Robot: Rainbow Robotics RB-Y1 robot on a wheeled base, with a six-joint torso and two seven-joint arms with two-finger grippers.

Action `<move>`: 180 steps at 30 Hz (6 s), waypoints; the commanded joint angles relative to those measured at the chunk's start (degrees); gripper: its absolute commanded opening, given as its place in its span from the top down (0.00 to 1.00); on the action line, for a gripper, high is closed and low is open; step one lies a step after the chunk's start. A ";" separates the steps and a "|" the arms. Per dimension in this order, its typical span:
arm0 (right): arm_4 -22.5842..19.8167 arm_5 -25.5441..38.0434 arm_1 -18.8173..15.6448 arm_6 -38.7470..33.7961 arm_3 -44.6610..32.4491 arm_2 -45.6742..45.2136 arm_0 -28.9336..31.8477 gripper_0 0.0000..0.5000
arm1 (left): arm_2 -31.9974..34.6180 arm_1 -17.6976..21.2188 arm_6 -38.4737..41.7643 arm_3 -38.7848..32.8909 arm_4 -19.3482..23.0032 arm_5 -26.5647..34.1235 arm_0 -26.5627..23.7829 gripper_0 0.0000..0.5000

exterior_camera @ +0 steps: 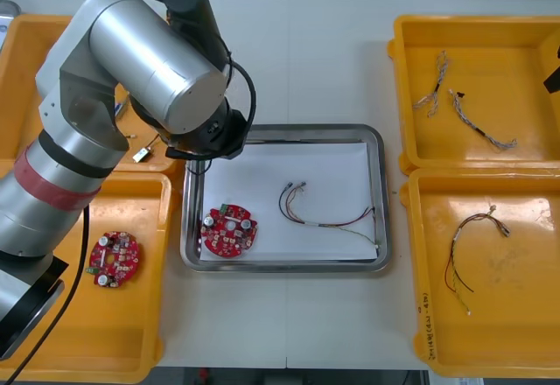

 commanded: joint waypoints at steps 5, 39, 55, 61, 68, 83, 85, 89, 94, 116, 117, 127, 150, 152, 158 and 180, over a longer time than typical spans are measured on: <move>1.64 -3.46 -1.95 5.63 6.45 1.83 -6.90 0.00 | -2.89 -1.21 4.64 2.71 -1.38 -3.31 0.48 0.99; 6.29 -20.16 6.32 8.36 22.27 8.51 -8.13 0.00 | -8.95 -0.33 8.68 11.41 -2.87 -13.59 2.85 0.17; 4.45 -24.37 6.40 8.36 22.36 10.44 -3.03 0.00 | -8.69 -0.16 9.38 9.12 -2.96 -13.51 2.85 0.00; 3.57 -25.69 6.49 8.36 22.36 10.26 -1.54 0.00 | -6.85 -0.07 9.56 5.61 -2.61 -10.60 2.85 0.00; 2.51 -26.13 7.63 8.36 22.01 8.15 0.48 0.00 | -2.98 0.72 9.03 -0.55 -1.82 -4.80 2.85 0.00; 1.72 -26.84 8.69 7.22 15.51 7.63 5.67 0.00 | 10.91 4.41 0.77 -6.79 5.12 4.78 2.15 0.00; 1.55 -27.01 8.78 7.13 15.51 7.63 5.84 0.00 | 12.40 4.94 -0.81 -6.79 5.83 5.22 1.97 0.00; 1.37 -28.42 8.95 7.04 15.51 7.63 5.93 0.00 | 14.95 6.17 -4.94 -6.52 6.00 5.35 1.80 0.00; 1.46 -28.95 9.04 6.60 15.42 7.63 5.93 0.00 | 17.06 7.22 -10.04 -4.85 6.09 5.35 1.80 0.00; 1.55 -30.79 9.04 7.04 15.42 7.98 7.51 0.00 | 24.53 9.16 -34.04 15.89 3.02 1.70 -5.59 0.00; 1.55 -30.79 9.13 7.13 15.42 7.98 7.51 0.18 | 24.80 9.25 -35.27 17.12 2.84 0.91 -5.94 0.00; 1.55 -30.79 9.04 7.13 15.42 7.98 7.60 1.00 | 27.61 9.25 -44.23 26.61 1.79 -5.59 -7.61 0.00; 3.22 -15.32 7.20 6.60 -1.63 0.86 7.51 1.00 | 27.17 8.89 -58.12 45.33 0.91 -24.58 -9.19 0.00; 3.31 -13.21 7.11 6.60 -3.57 0.07 7.51 1.00 | 26.64 8.89 -58.12 45.95 1.08 -25.37 -9.19 0.00; 3.66 -4.86 6.67 6.60 -9.89 -2.04 7.51 1.00 | 25.15 8.54 -58.12 49.02 1.70 -28.45 -9.19 0.00; -1.79 0.20 4.29 5.90 -28.00 -4.85 7.51 1.00 | 24.00 7.84 -57.24 51.05 2.66 -28.53 -9.02 1.00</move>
